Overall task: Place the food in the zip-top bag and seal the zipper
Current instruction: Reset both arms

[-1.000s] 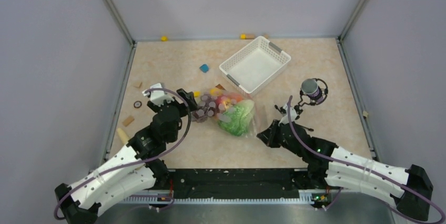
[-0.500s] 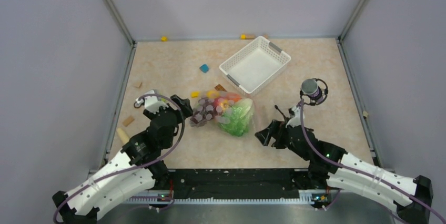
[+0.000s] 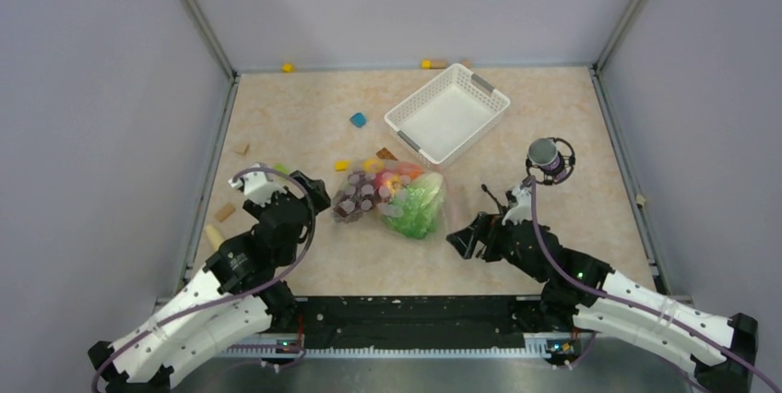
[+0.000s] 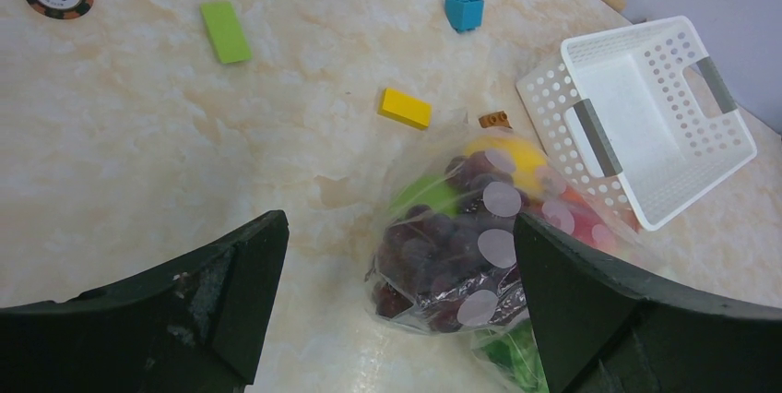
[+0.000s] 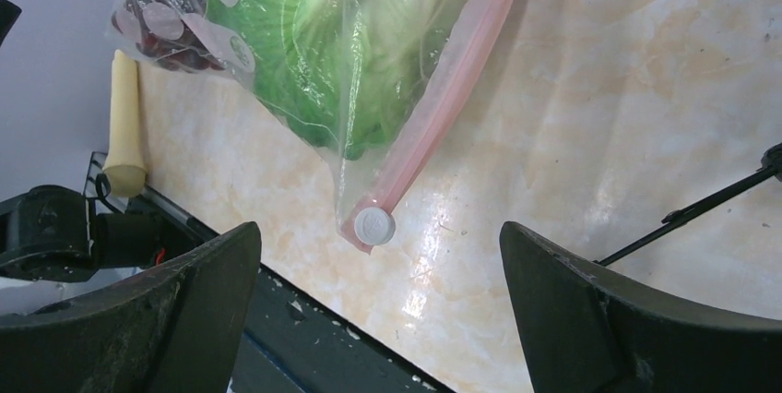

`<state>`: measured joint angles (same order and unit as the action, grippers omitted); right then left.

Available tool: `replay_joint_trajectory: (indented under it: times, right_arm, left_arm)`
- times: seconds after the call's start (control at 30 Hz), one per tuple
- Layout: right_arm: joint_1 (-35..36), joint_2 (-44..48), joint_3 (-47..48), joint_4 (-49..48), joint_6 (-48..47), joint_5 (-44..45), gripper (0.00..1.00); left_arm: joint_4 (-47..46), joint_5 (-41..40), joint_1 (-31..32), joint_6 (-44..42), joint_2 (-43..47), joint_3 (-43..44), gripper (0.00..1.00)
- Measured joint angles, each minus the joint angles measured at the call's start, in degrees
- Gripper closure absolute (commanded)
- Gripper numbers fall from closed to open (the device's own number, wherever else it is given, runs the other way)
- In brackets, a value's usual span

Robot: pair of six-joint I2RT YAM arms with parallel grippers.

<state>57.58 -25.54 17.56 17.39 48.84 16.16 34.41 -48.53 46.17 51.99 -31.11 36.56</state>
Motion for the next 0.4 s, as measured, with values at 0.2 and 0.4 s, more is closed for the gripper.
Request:
replay_joint_trajectory:
  times: [0.2,0.4]
  right_arm:
    - [0.0,0.04,0.0,-0.28,-1.73,0.92,0.01]
    - [0.0,0.02,0.0,-0.42,-2.78,3.08,0.01]
  left_arm:
    - [0.85,-0.74,0.0,0.44,0.61,0.0,0.03]
    - [0.81,-0.85,0.0,-0.02,0.39,0.0,0.03]
